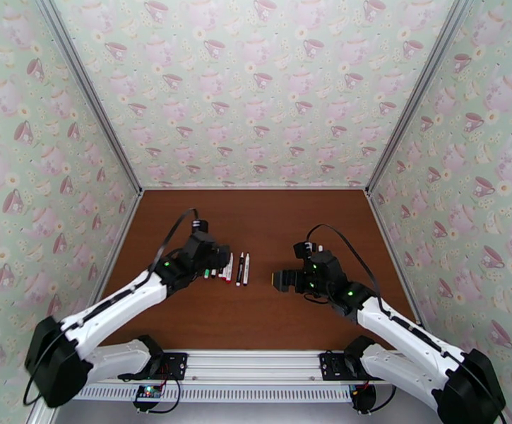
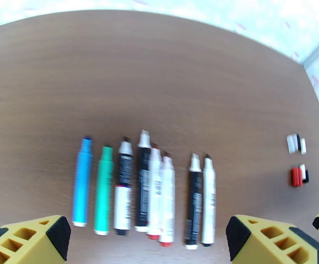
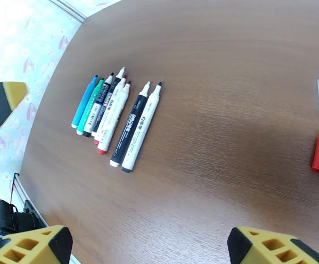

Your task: Open the pen caps

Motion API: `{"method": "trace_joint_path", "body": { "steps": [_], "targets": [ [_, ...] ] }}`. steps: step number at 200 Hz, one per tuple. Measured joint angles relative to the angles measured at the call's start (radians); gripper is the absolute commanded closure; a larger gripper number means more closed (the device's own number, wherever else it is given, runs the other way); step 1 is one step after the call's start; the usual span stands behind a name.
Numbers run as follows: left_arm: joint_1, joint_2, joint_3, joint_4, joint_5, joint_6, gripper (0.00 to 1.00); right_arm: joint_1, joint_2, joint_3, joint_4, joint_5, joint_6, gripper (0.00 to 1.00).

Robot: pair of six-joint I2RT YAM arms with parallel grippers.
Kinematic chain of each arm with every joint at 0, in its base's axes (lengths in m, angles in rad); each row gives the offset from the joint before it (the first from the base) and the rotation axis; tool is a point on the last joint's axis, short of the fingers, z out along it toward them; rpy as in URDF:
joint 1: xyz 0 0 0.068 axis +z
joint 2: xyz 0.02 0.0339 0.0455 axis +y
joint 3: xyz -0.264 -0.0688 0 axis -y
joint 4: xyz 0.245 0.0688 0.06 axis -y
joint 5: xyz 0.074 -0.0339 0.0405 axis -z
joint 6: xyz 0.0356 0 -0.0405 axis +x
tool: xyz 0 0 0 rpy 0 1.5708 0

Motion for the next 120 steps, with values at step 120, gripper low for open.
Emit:
{"method": "trace_joint_path", "body": {
  "steps": [120],
  "targets": [
    [0.378,-0.136,-0.38,0.495,-0.053,0.402,0.0,0.0,-0.004,0.0,-0.01,0.245,-0.019,0.0]
  ]
}}
